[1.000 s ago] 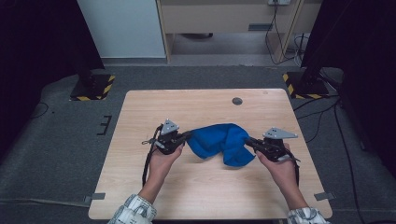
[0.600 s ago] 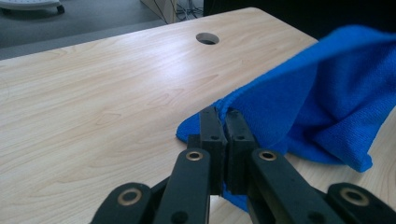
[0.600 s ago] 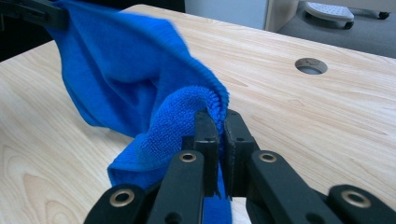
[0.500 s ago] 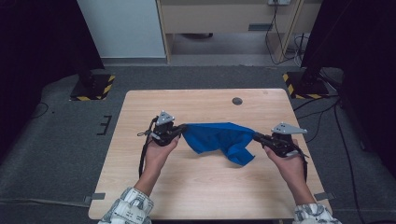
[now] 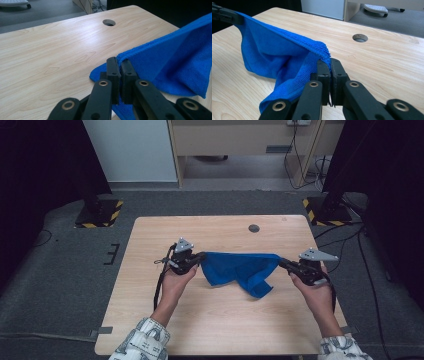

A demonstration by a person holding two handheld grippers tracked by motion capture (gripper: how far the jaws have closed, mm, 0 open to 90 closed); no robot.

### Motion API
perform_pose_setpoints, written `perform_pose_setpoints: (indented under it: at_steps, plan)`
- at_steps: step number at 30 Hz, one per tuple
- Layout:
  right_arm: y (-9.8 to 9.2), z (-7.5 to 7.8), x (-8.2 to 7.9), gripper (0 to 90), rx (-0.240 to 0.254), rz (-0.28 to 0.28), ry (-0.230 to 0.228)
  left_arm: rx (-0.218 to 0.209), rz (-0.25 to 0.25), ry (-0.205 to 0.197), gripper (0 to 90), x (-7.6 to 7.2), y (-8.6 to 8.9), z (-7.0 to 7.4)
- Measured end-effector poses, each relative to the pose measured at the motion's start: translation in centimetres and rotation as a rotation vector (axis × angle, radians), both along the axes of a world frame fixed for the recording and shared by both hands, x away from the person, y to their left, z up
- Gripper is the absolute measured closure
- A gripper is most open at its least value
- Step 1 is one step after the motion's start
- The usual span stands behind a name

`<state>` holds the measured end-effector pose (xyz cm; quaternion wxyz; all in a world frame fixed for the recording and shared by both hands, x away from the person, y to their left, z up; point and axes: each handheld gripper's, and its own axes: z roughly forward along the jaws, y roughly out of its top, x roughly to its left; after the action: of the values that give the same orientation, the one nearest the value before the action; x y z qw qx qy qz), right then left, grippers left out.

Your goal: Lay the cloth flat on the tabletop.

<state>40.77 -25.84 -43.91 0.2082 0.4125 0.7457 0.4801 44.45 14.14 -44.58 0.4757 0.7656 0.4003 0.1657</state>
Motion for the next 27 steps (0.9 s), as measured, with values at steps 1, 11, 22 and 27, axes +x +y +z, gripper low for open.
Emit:
perform_pose_setpoints:
  at_steps: [1, 11, 22, 27]
  plan:
    - [-0.1, 0.0, 0.0, 87.8, -0.008, -0.003, 0.006, -0.001, 0.003, -0.004, 87.3, 0.0, -0.1, -0.1]
    - [-0.2, 0.5, -0.7, 87.6, 0.007, 0.005, 0.002, -0.012, -0.008, -0.034, 87.8, -1.2, 0.2, 0.9]
    - [0.3, 1.8, -1.9, 87.5, 0.031, 0.031, -0.029, -0.014, -0.018, -0.082, 87.9, -3.0, 1.2, 3.4]
    - [0.6, 2.6, -1.9, 87.5, 0.027, 0.040, -0.036, -0.026, -0.013, -0.089, 87.9, -3.3, 1.6, 4.0]
